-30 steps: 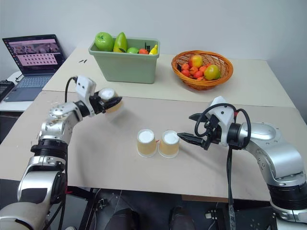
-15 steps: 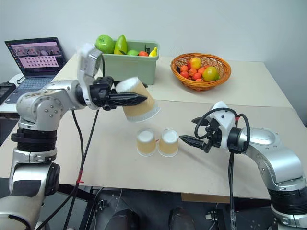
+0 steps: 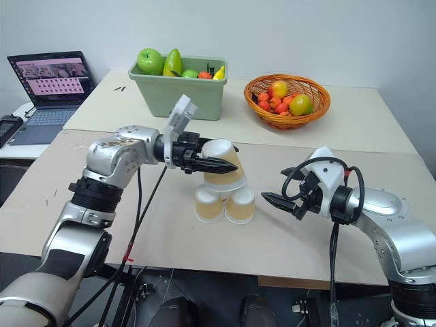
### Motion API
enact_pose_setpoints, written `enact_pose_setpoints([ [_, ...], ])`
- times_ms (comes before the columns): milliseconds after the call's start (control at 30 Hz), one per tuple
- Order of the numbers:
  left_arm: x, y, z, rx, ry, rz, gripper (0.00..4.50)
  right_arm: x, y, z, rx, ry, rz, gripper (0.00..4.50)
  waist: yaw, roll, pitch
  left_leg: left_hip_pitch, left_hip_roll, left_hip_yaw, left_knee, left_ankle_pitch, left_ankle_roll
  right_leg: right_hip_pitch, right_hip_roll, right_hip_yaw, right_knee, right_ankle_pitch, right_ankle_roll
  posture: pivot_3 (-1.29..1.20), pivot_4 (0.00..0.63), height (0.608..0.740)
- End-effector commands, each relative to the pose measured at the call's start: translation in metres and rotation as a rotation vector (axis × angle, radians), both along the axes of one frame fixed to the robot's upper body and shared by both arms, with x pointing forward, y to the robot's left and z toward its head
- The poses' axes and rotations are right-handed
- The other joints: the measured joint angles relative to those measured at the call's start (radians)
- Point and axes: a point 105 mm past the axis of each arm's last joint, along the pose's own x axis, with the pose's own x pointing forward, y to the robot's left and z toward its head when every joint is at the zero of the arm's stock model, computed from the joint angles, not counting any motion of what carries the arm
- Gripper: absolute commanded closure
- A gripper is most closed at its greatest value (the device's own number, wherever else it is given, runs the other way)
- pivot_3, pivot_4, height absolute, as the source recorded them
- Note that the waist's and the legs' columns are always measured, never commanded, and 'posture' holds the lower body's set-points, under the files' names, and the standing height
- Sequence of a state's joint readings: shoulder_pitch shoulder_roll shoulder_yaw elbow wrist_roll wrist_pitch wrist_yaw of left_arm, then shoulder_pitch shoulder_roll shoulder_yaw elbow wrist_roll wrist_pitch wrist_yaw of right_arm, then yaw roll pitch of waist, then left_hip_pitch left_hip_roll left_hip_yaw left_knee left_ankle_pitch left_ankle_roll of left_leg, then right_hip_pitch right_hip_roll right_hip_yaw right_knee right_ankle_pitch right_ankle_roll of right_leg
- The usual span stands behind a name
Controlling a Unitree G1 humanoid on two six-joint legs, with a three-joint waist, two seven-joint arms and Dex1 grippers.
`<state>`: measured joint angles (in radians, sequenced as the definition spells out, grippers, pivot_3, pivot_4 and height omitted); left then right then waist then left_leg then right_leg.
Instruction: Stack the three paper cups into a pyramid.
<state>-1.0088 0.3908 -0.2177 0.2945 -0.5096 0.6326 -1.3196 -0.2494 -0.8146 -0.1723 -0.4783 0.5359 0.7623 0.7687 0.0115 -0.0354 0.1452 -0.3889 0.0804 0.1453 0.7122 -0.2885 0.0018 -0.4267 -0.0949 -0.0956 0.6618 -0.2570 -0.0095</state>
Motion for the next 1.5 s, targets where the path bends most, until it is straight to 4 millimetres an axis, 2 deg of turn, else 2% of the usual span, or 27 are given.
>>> enact_pose_setpoints([
  [33, -0.003, -0.006, 0.007, 0.017, -0.063, -0.041, 1.89, -0.005, 0.001, 0.013, 0.008, -0.05, 0.0, 0.0, 0.0, 0.0, 0.0, 0.0, 0.0, -0.001, 0.0, 0.0, 0.0, 0.0, 0.0, 0.0, 0.0, 0.0, 0.0, 0.0, 0.15, 0.727],
  [467, 0.003, -0.006, 0.0, 0.046, -0.075, -0.027, 1.89, -0.006, -0.001, 0.013, 0.02, -0.053, -0.024, 0.0, 0.001, 0.0, 0.0, -0.001, -0.001, -0.005, 0.0, 0.0, 0.001, 0.0, -0.001, 0.0, 0.0, 0.0, 0.0, 0.0, 0.15, 0.727],
  [500, 0.002, -0.006, 0.0, 0.046, -0.076, -0.031, 0.86, -0.006, 0.0, 0.013, 0.019, -0.053, -0.024, 0.0, 0.001, 0.0, 0.0, -0.001, -0.001, -0.005, 0.0, -0.001, 0.001, 0.0, -0.001, 0.0, 0.0, 0.0, 0.0, 0.0, 0.15, 0.727],
  [533, 0.002, -0.006, 0.0, 0.046, -0.078, -0.032, 0.61, -0.005, 0.0, 0.013, 0.018, -0.053, -0.024, 0.0, 0.001, 0.0, 0.0, -0.001, -0.001, -0.005, 0.0, -0.001, 0.001, 0.0, -0.001, 0.0, 0.0, 0.0, 0.0, 0.0, 0.15, 0.727],
  [567, 0.002, -0.007, 0.0, 0.045, -0.082, -0.03, 0.14, -0.005, 0.0, 0.013, 0.018, -0.053, -0.023, 0.0, 0.001, 0.0, 0.0, -0.001, -0.001, -0.006, 0.0, -0.001, 0.001, 0.0, -0.001, 0.0, 0.0, 0.0, 0.0, 0.0, 0.15, 0.727],
  [833, 0.007, -0.008, 0.006, 0.032, -0.105, 0.007, 0.06, -0.003, 0.001, 0.012, 0.022, -0.052, -0.017, 0.0, 0.001, 0.0, 0.0, -0.001, -0.001, -0.006, 0.0, -0.001, 0.001, 0.0, -0.001, 0.0, 0.0, 0.0, 0.0, 0.0, 0.15, 0.727],
  [1000, 0.011, -0.005, 0.029, -0.035, -0.127, 0.044, 0.06, -0.002, 0.002, 0.011, 0.025, -0.049, -0.012, 0.0, 0.001, 0.0, 0.0, -0.001, -0.001, -0.006, 0.0, -0.001, 0.001, 0.0, -0.001, 0.0, 0.0, 0.0, 0.0, 0.0, 0.15, 0.727],
  [1100, 0.003, 0.0, 0.047, -0.079, -0.138, 0.024, 0.06, 0.0, 0.003, 0.009, 0.024, -0.042, -0.004, 0.0, 0.001, 0.0, 0.0, -0.001, -0.001, -0.007, 0.0, -0.001, 0.001, 0.0, -0.001, 0.0, -0.001, 0.0, 0.0, 0.0, 0.15, 0.727],
  [1200, -0.012, 0.008, 0.067, -0.141, -0.106, -0.02, 0.06, 0.002, 0.002, 0.01, 0.03, -0.043, 0.003, 0.0, -0.001, 0.0, 0.0, -0.001, -0.001, -0.008, 0.0, -0.001, 0.001, 0.0, -0.001, 0.0, -0.001, 0.0, 0.0, 0.0, 0.15, 0.727],
  [1300, -0.019, 0.016, 0.087, -0.216, -0.071, 0.003, 0.06, 0.004, 0.002, 0.01, 0.027, -0.043, 0.01, 0.0, -0.001, 0.0, 0.0, 0.0, -0.001, -0.009, 0.0, -0.001, 0.001, 0.0, -0.001, 0.0, -0.001, 0.0, 0.0, 0.0, 0.15, 0.727],
  [1400, -0.006, 0.034, 0.11, -0.349, -0.06, 0.167, 0.06, 0.008, 0.003, 0.011, 0.026, -0.05, 0.015, 0.0, 0.0, 0.0, 0.0, 0.0, -0.001, -0.01, 0.0, -0.001, 0.001, 0.0, -0.001, 0.0, 0.0, 0.0, 0.0, 0.0, 0.15, 0.727],
  [1500, 0.033, 0.064, 0.107, -0.403, -0.085, 0.538, 0.06, 0.015, 0.001, 0.012, 0.026, -0.062, -0.013, 0.0, 0.0, 0.0, 0.0, 0.001, -0.001, -0.01, 0.0, -0.001, 0.001, 0.001, -0.001, 0.001, 0.0, 0.0, 0.0, 0.0, 0.15, 0.727],
])
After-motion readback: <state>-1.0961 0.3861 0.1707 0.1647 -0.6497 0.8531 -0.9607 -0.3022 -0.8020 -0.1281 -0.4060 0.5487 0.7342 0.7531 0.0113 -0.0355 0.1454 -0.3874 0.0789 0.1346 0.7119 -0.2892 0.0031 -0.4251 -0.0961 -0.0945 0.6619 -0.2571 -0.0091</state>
